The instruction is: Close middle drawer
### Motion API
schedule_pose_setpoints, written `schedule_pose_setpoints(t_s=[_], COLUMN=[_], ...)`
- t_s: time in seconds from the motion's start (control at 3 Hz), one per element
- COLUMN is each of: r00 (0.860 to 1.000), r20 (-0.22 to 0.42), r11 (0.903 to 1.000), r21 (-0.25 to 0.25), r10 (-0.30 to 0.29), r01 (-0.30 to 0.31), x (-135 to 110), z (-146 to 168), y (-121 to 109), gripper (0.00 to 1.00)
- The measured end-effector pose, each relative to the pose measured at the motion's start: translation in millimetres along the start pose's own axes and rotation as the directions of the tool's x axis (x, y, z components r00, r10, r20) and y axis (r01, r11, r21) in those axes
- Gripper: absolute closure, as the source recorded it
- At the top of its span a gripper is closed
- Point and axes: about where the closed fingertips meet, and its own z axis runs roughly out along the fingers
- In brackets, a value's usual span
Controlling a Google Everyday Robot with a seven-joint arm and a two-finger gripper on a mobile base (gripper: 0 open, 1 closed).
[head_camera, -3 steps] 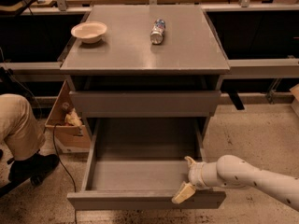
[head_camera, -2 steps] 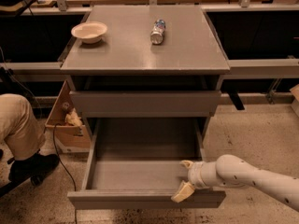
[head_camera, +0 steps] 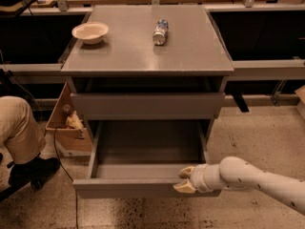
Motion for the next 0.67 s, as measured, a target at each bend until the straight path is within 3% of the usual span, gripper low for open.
schedule_pose_setpoints(t_s=[0.33,0.67], r00=[0.997,0.991], r20=[0.056,0.091], r11=[0.9981,0.9952], r21=[0.016,0.031], r10=[-0.06,-0.096], r01=[0.059,0.093], x=[-29.5,-50.1], z=[12.3,15.6], y=[-20.0,-30.8], gripper=[0.85,0.63])
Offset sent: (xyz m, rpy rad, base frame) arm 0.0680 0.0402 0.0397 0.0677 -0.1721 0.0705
